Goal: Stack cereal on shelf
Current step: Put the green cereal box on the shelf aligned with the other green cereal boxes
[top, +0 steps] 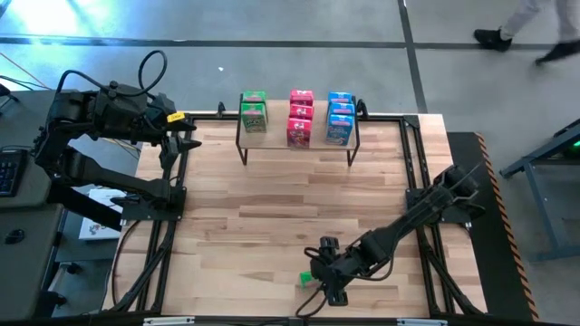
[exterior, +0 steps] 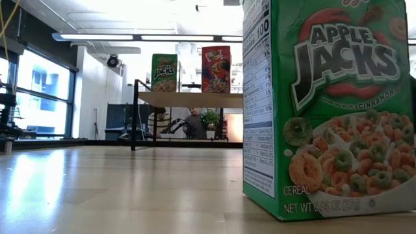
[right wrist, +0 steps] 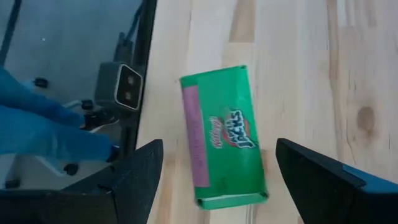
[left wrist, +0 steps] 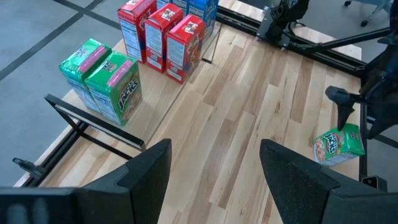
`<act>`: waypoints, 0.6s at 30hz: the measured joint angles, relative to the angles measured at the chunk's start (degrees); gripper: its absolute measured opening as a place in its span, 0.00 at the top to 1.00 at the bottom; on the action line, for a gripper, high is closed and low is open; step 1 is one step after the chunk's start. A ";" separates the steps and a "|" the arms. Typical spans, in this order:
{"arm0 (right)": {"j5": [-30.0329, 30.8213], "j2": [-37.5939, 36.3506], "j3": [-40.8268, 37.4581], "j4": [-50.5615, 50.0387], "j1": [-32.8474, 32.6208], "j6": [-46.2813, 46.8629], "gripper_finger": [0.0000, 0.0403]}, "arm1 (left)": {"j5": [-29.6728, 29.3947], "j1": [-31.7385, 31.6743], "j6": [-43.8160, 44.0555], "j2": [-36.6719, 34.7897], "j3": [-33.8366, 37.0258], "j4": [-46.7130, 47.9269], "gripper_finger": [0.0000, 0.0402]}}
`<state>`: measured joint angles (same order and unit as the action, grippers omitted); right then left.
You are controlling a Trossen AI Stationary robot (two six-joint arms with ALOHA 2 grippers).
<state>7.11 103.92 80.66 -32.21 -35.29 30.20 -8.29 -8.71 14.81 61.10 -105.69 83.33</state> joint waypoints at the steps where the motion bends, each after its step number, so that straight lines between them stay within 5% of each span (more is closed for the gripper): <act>1: 0.29 0.02 0.00 -0.43 -0.02 0.02 0.24 | 0.01 0.00 0.00 0.00 0.00 0.00 0.41; 8: 2.34 0.72 0.00 -3.31 0.00 1.42 0.26 | 0.00 0.00 0.00 0.00 0.00 0.00 0.41; 18: 1.23 1.31 0.00 -2.88 0.22 2.82 0.44 | 0.00 0.00 0.00 0.00 0.00 0.00 0.41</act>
<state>8.34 105.23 80.66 -35.09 -35.07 33.01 -8.29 -8.71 14.81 61.10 -105.69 83.33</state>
